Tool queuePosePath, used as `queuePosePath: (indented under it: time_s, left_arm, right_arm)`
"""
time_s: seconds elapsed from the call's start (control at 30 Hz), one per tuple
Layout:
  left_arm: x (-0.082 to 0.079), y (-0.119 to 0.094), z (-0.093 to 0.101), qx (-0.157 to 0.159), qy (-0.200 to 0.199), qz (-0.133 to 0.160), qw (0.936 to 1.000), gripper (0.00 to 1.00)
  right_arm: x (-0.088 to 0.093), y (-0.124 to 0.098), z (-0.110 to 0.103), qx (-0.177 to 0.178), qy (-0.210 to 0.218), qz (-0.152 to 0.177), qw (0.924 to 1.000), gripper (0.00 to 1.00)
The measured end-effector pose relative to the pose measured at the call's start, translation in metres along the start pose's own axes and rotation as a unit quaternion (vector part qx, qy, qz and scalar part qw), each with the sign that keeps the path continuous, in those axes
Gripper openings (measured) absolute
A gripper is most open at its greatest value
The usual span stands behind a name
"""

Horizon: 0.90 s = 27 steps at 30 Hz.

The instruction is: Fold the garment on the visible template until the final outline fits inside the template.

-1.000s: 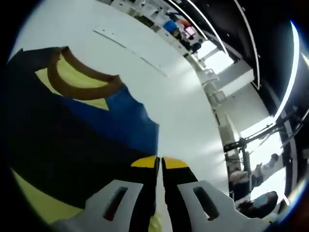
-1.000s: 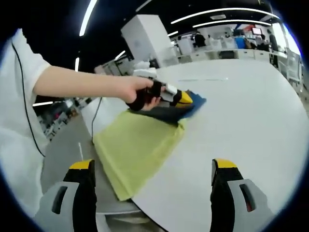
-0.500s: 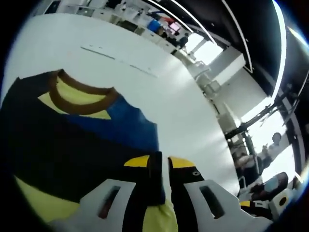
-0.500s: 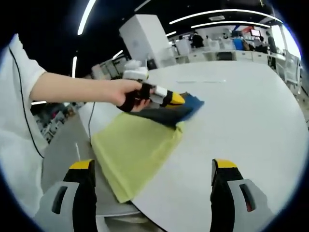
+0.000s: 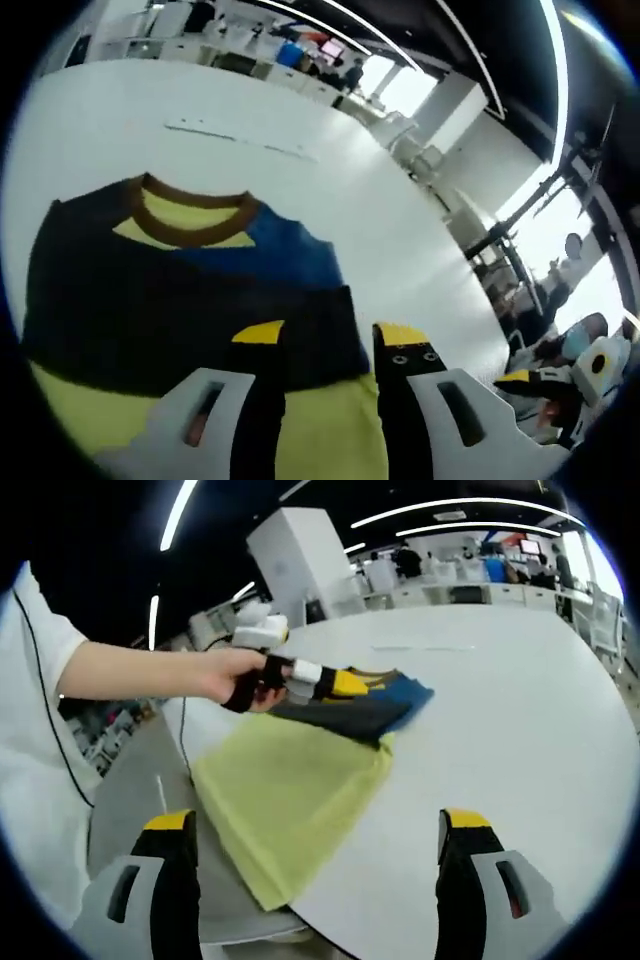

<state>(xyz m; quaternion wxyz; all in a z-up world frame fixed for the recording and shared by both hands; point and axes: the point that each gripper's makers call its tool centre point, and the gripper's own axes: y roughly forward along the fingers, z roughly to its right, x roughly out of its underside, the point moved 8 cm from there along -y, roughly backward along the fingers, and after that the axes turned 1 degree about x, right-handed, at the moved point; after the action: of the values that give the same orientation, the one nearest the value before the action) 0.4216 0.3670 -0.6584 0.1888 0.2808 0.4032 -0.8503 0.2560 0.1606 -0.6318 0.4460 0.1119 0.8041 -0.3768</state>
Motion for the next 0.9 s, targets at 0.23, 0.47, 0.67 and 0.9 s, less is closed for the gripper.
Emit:
queuePosePath:
  time_s: [0.23,0.47,0.67,0.9]
  left_arm:
    - [0.002,-0.022,-0.011,0.003,0.017,-0.003,0.9998,0.4]
    - [0.0,-0.04,-0.021,0.006,0.034,-0.001,0.9994,0.45]
    - [0.005,-0.053,-0.029,0.008,0.052,-0.007,0.9986,0.5]
    - [0.003,-0.072,-0.05,-0.002,0.079,-0.009,0.9968,0.58]
  right_arm:
    - [0.002,0.003,-0.008,0.008,0.002,-0.005,1.0,1.0]
    - [0.002,0.005,-0.013,0.019,0.007,-0.005,0.9998,0.99]
    - [0.0,0.01,-0.018,0.026,0.01,-0.005,0.9996,0.99]
    - [-0.005,0.018,-0.027,0.028,0.008,-0.007,0.9995,0.99]
